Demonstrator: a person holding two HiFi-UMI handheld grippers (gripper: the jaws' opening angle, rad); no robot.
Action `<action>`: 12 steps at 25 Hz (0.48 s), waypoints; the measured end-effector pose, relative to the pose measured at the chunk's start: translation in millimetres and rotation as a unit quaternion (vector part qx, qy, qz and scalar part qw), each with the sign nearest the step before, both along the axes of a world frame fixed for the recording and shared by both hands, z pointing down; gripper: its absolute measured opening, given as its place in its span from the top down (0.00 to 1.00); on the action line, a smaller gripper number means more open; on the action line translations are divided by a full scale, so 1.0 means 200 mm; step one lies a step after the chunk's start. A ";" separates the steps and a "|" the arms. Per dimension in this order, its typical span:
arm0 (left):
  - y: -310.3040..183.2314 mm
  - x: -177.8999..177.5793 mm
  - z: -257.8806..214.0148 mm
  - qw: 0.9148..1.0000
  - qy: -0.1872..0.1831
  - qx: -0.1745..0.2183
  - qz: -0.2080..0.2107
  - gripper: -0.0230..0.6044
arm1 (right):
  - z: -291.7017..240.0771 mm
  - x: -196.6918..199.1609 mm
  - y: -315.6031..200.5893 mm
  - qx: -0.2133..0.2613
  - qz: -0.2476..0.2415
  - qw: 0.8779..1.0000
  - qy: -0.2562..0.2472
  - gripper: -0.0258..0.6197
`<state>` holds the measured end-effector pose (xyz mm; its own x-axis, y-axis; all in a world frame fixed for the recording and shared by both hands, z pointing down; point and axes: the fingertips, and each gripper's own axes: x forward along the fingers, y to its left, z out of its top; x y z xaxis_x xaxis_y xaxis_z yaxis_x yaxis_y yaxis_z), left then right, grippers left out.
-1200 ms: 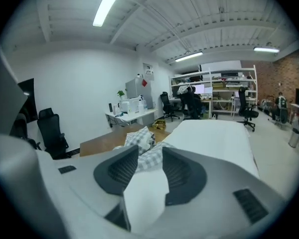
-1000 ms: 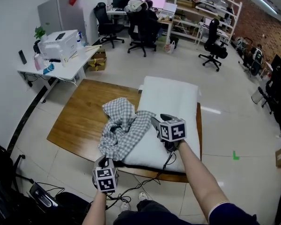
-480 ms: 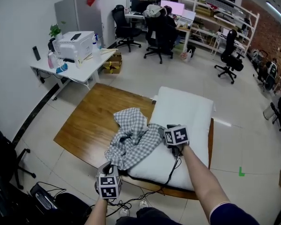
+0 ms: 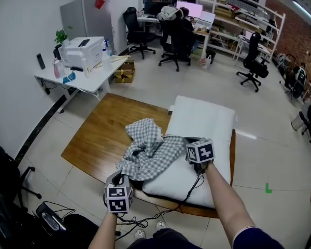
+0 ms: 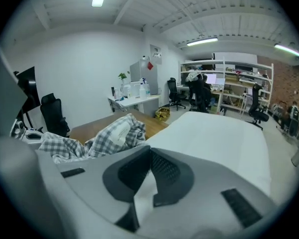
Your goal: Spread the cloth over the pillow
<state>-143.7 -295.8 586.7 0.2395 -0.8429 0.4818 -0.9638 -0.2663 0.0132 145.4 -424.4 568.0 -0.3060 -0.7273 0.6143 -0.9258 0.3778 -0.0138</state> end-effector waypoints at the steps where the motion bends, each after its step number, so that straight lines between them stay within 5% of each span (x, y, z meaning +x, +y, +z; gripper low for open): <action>1: -0.01 -0.02 -0.02 1.000 0.003 0.003 0.000 0.94 | -0.03 0.01 0.01 0.009 0.005 1.000 0.000 0.93; 12: -0.14 -0.04 -0.39 0.996 0.052 0.065 0.021 0.94 | -0.48 0.27 0.23 0.098 0.077 0.992 0.000 0.93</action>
